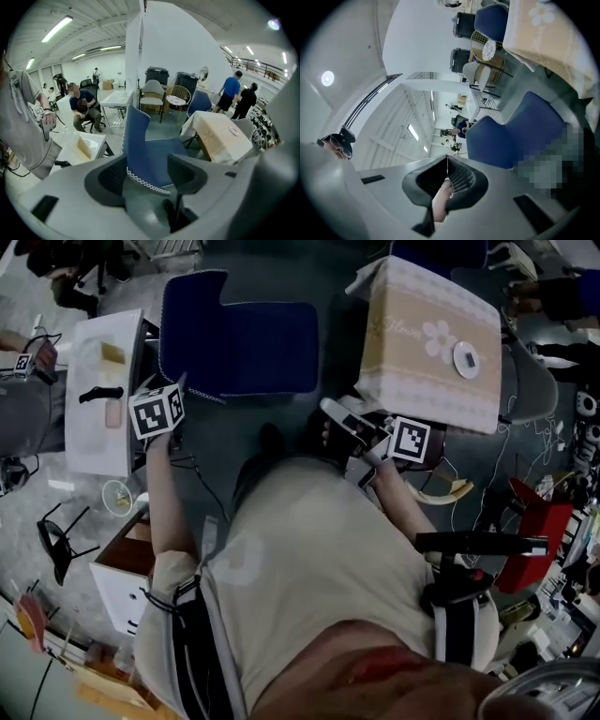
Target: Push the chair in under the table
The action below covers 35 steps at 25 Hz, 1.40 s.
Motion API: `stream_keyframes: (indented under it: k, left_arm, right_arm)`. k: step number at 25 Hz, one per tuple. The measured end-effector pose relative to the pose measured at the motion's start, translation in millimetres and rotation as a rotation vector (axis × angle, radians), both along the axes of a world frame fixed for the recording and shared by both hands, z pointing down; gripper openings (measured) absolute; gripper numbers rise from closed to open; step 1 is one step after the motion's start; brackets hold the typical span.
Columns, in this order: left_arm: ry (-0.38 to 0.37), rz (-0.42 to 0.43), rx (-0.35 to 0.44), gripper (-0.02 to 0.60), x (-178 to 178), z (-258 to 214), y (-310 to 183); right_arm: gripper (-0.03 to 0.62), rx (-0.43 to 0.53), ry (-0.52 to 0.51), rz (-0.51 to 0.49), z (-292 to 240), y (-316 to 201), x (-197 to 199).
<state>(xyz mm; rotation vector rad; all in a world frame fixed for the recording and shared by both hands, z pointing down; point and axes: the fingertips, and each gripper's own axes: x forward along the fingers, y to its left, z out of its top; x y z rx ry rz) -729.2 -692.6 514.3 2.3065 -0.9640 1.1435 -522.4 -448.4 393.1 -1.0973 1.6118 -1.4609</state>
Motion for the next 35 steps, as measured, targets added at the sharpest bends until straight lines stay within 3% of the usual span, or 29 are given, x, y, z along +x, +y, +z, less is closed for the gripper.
stream_keyframes:
  k: [8,13,28,35]
  left_arm:
    - [-0.154,-0.036,-0.036,0.285,-2.9,36.4,-46.3]
    - [-0.201,-0.082,-0.097,0.287,-17.3,63.8,-65.4]
    - [-0.185,-0.116,-0.238,0.285,-12.8,110.9,-69.1]
    - [-0.133,-0.119,-0.306,0.285,-7.8,120.5,-73.7]
  right_arm:
    - [0.012,-0.01,0.009,0.018,3.6,-0.7,25.3]
    - [0.012,-0.033,-0.02,0.071,9.1,9.7,40.6]
    - [0.012,-0.07,-0.005,0.117,18.6,26.3,54.5]
    - [0.012,-0.09,0.006,0.113,22.8,21.5,53.1]
